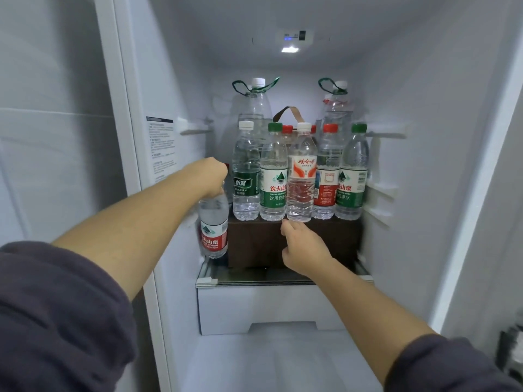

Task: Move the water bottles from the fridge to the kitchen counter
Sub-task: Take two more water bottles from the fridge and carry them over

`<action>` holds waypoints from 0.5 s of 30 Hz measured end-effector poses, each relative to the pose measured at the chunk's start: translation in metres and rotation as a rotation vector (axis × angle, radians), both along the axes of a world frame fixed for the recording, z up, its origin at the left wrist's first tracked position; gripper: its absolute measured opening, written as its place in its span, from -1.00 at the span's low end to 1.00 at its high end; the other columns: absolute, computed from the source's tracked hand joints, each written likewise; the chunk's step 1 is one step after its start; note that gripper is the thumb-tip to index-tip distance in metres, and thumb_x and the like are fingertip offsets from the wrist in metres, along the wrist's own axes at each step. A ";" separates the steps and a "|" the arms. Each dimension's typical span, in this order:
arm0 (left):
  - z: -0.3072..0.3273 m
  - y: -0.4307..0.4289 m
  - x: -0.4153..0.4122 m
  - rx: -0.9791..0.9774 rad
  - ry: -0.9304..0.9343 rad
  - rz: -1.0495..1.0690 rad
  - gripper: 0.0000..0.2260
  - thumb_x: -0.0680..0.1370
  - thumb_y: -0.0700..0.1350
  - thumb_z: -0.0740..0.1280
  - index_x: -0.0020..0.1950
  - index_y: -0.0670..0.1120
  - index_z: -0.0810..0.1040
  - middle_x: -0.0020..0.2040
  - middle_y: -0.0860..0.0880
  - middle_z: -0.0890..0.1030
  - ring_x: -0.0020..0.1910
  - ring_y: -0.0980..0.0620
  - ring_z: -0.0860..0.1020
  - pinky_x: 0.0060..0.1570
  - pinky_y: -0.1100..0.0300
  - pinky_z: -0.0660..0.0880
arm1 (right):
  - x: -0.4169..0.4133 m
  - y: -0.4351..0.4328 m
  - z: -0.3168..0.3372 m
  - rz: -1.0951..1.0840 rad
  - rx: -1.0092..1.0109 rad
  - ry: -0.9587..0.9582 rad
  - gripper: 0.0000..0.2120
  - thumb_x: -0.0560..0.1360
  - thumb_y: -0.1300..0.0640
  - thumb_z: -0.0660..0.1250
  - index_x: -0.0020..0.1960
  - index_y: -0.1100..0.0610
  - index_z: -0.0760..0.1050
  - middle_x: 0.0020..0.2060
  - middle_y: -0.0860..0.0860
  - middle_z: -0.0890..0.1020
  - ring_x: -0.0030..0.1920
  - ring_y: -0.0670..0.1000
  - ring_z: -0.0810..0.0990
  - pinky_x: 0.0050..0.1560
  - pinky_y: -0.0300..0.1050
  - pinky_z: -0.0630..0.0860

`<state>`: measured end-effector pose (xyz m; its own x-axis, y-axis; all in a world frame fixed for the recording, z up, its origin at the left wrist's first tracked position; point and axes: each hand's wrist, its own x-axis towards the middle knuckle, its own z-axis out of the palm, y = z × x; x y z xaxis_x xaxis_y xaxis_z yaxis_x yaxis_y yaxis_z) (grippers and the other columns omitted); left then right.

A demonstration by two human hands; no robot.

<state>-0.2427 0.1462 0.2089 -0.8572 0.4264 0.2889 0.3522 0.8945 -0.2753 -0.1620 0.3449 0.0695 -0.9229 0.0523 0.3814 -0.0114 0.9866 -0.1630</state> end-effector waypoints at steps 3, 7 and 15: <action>0.012 -0.003 0.015 -0.001 0.007 -0.037 -0.80 0.60 -0.12 0.30 0.15 -0.19 0.53 0.09 -0.17 0.57 0.05 -0.15 0.56 -0.14 0.10 0.43 | 0.000 0.000 0.000 0.007 -0.013 -0.014 -0.66 0.50 0.22 0.29 0.26 0.14 0.38 0.22 0.04 0.50 0.14 0.05 0.50 0.00 -0.10 0.52; 0.025 -0.008 0.024 0.031 -0.038 -0.142 -0.81 0.56 -0.07 0.35 0.06 -0.18 0.56 -0.01 -0.15 0.62 -0.02 -0.14 0.58 -0.06 0.03 0.53 | 0.000 0.003 -0.001 0.021 -0.042 -0.031 -0.59 0.50 0.20 0.30 0.33 0.14 0.36 0.30 0.04 0.47 0.22 0.06 0.49 0.09 -0.06 0.54; -0.010 0.015 0.021 0.160 -0.167 -0.252 -0.79 0.56 -0.07 0.37 0.13 -0.11 0.48 -0.02 -0.05 0.48 -0.04 -0.06 0.49 -0.11 0.12 0.40 | 0.005 0.014 -0.002 0.066 -0.092 -0.130 -0.44 0.51 0.17 0.34 0.46 0.05 0.27 0.58 -0.08 0.13 0.23 0.04 0.54 0.18 0.00 0.53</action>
<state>-0.2216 0.1613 0.1988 -0.7717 0.5916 0.2336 0.5961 0.8007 -0.0587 -0.1571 0.3584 0.0675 -0.9668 0.0193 0.2549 -0.0484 0.9653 -0.2565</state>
